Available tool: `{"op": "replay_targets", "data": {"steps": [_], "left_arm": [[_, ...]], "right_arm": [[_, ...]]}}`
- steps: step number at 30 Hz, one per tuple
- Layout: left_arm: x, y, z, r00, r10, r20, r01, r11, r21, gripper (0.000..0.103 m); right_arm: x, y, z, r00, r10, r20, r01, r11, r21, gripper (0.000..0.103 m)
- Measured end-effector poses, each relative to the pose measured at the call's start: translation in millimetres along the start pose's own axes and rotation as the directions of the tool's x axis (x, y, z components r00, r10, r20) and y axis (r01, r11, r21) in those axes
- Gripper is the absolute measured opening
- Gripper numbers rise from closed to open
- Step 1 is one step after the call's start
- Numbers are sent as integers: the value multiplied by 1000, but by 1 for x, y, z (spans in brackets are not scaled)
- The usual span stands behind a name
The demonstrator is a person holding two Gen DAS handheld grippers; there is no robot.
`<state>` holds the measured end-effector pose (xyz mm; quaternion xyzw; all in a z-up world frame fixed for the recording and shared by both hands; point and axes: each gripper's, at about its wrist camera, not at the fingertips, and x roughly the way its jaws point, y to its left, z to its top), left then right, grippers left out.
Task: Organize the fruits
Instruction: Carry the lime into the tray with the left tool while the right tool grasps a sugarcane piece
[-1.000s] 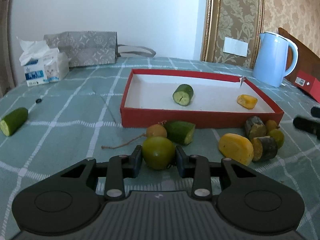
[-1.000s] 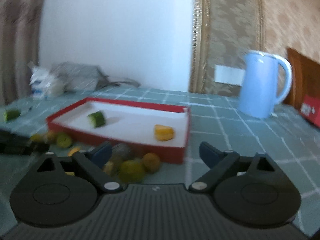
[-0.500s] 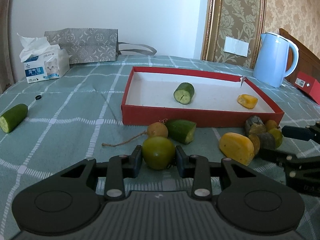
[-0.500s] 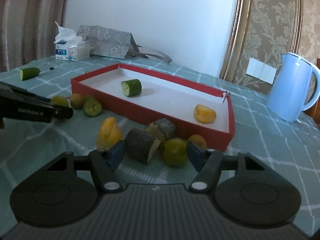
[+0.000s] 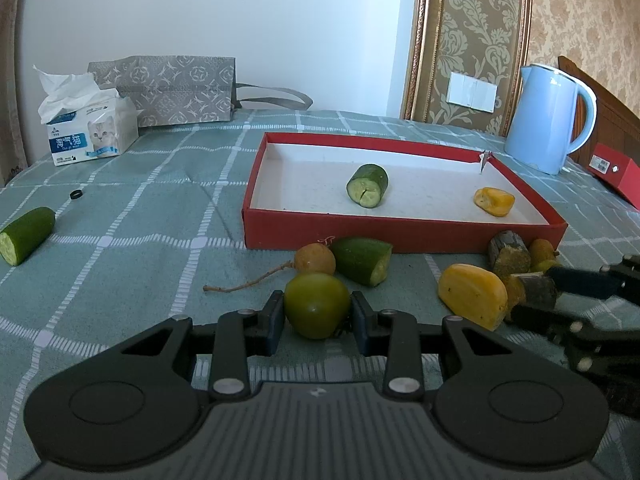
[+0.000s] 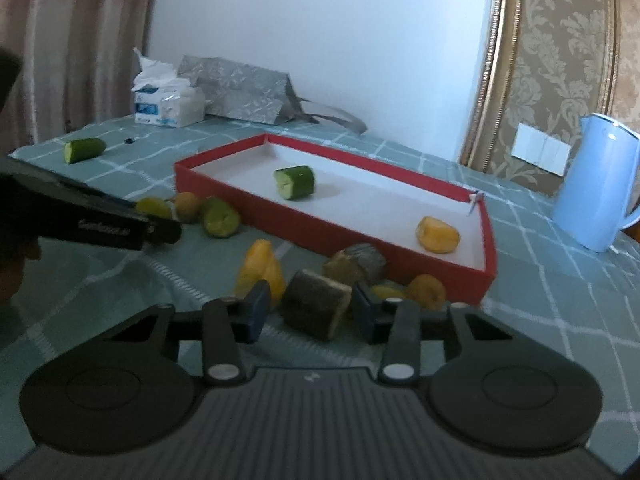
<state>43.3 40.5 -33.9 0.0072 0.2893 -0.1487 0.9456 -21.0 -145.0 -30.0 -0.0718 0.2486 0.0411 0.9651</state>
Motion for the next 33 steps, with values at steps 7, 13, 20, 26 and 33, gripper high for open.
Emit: {"op": "replay_targets", "data": {"steps": [7,13,20,26,33], "left_arm": [[0,-1,0,1000,-7,0,7,1000,5,34],[-1,-2,-1,1000,-13,-2,13,1000,9,34],[-1,-2,0,1000,-14,-4,14,1000,6,34],[-2,-2,0,1000,-15,-3,15,1000,5,34],[-1,-2,0,1000,-14,-5,14,1000,4,34]], "right_arm": [[14,-14,3,997,27,-68,-19,993,117,36],[23,-12,4,997,0,-73,9,993,122,36],[19,-17,1,996,15,-87,-2,990,143,32],[7,-21,-3,999,29,-43,-22,988,151,31],[5,-20,-3,998,31,-46,-24,991,129,31]]}}
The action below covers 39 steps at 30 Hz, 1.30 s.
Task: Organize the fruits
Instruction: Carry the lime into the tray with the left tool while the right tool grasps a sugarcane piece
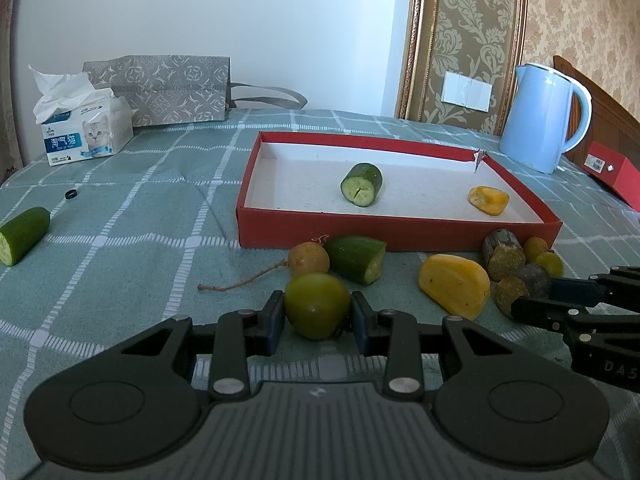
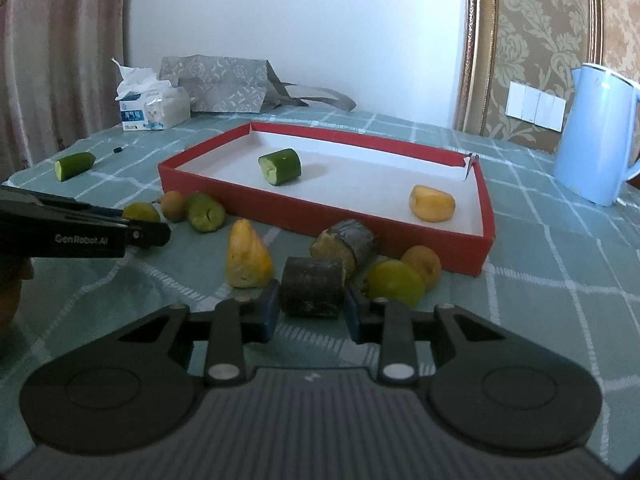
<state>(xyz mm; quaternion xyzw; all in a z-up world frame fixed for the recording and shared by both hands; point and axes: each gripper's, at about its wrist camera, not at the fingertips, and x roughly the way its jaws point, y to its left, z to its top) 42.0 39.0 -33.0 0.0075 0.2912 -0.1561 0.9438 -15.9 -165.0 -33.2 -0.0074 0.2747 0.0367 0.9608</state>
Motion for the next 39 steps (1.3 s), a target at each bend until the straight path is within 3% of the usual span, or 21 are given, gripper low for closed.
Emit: {"op": "replay_targets", "data": {"steps": [6,10,24,33,39], "left_arm": [[0,0,0,1000,0,-1,0,1000,1,34],[-2,0,1,1000,-8,11,8,1000,2,34],[-17,-6,6,992,-48,117,46,999,22,34],[-10,-9,52,983,-58,173,52,998,41,34],[31,-9,88,989,-10,148,7,1000,24,34]], "right_arm": [[1,5,0,1000,-17,-4,17,1000,-26,31],[-6,5,0,999,-7,47,9,999,-37,31],[-6,-3,0,997,61,52,-61,998,12,31],[-4,-5,-1,997,71,37,-72,997,29,31],[-1,-9,0,997,78,23,-79,996,45,31]]}}
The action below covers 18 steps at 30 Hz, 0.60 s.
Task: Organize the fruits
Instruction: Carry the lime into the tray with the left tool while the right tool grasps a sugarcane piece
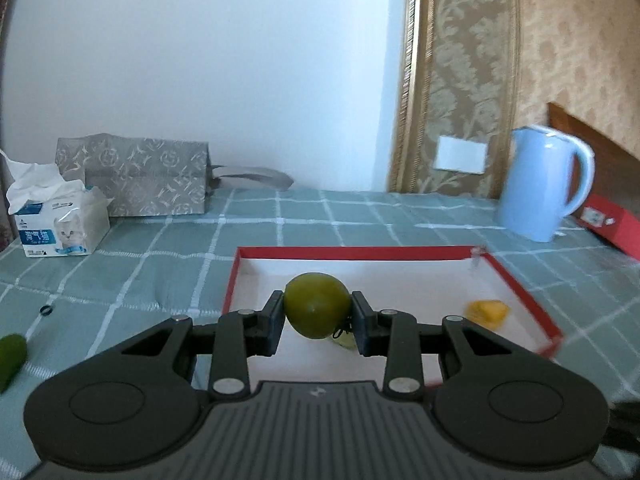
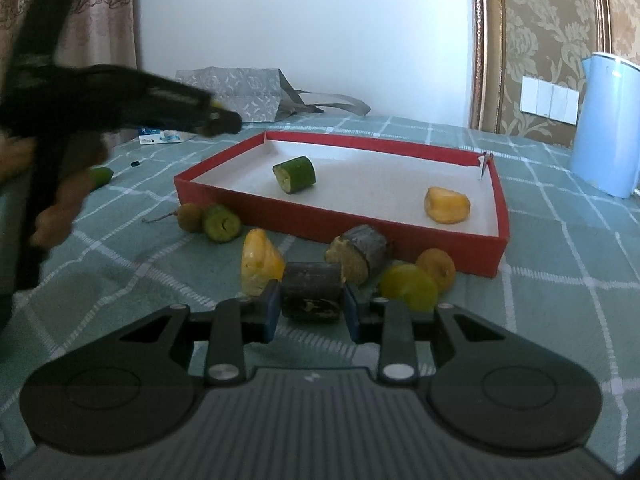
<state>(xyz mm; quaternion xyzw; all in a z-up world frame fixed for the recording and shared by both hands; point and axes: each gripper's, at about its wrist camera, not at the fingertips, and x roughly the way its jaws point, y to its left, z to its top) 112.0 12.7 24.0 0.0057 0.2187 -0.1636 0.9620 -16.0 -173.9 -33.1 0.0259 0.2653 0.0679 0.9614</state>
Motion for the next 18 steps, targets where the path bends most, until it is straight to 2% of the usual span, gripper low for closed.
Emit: {"op": "replay_targets", "data": {"steps": [3,8,14,15,18], "left_arm": [[30,1,4,998,34,-56,-34,999,5,34],[63,8,0,991,36,-132,-40,999,-22,34],[76,9,-7,987,75,-144,-76,997,-2,34],[77,9,-8,986,82,-142,-82,997,7,37],[76,9,-8,988,93,-124,-92,996,14,63]], "right_arm": [[1,-1,0,1000,3,-5,-3,1000,3,31],[2,-1,0,1000,7,-9,-7,1000,1,31],[3,-1,-1,1000,9,-9,-9,1000,0,31],[3,-1,-1,1000,9,-9,-9,1000,-1,31],[3,-1,-1,1000,9,-9,-9,1000,-1,31]]}}
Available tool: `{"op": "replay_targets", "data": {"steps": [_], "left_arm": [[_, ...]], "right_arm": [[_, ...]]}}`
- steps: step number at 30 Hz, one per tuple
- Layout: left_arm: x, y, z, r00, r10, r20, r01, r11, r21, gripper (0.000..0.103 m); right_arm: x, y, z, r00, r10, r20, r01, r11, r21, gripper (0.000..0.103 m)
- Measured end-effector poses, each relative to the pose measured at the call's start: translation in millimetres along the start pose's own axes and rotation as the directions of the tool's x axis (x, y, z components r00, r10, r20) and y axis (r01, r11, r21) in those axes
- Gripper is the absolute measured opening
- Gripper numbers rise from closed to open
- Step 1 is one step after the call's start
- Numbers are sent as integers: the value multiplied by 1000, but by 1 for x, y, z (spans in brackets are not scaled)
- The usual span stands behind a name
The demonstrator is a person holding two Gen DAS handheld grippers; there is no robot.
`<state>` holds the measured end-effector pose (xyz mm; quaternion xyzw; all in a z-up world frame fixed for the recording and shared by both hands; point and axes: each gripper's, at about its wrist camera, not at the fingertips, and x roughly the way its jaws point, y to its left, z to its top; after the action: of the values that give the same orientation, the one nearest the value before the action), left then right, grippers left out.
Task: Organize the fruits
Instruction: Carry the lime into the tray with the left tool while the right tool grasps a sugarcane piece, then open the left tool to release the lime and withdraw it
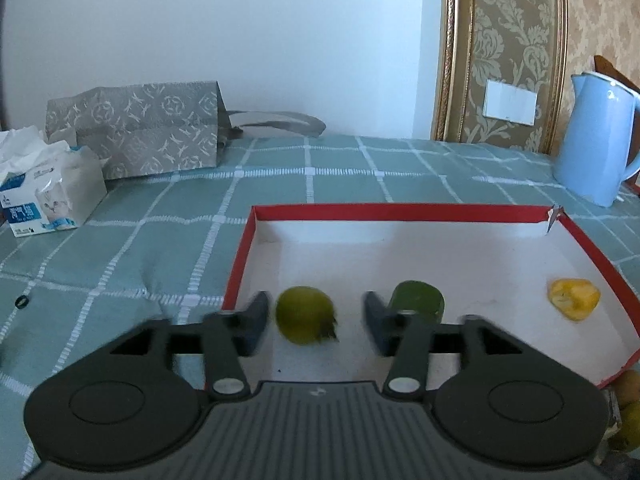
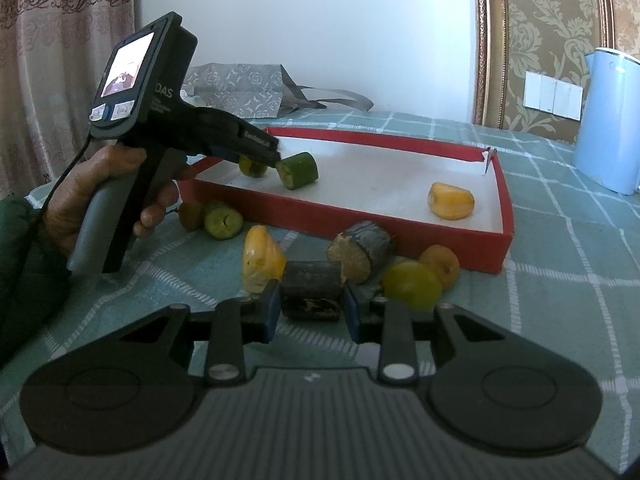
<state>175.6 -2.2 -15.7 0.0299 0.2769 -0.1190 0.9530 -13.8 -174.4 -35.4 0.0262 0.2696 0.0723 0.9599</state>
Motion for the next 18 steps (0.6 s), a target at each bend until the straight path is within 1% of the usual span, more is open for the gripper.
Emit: {"op": "replay_targets", "data": {"steps": [1,2,5,8,11,15,18], "left_arm": [[-3,1,0,1000,6,19,-6,1000,-3,69],[-6,1,1,999,9,31,-9,1000,0,71],[-24,7,-1,998,6,62,-5,1000,-23,72],[-52,9,-10,995,-5,98,5,1000,-4,72],[-80,11,-27,992,-40,118,38,999,15,72],[-106,11,-52,993,-56,103,53,998,31,73],[-109,13,-66,995,-90,53,88,996,33,76]], "right_arm": [[0,0,0,1000,0,0,0,1000,0,31],[0,0,0,1000,0,0,0,1000,0,31],[0,0,0,1000,0,0,0,1000,-1,31],[0,0,0,1000,-1,0,1,1000,-1,31],[0,1,0,1000,-2,-1,2,1000,-5,31],[0,1,0,1000,-1,-4,1,1000,-5,31],[1,2,0,1000,-4,-4,4,1000,-8,31]]}}
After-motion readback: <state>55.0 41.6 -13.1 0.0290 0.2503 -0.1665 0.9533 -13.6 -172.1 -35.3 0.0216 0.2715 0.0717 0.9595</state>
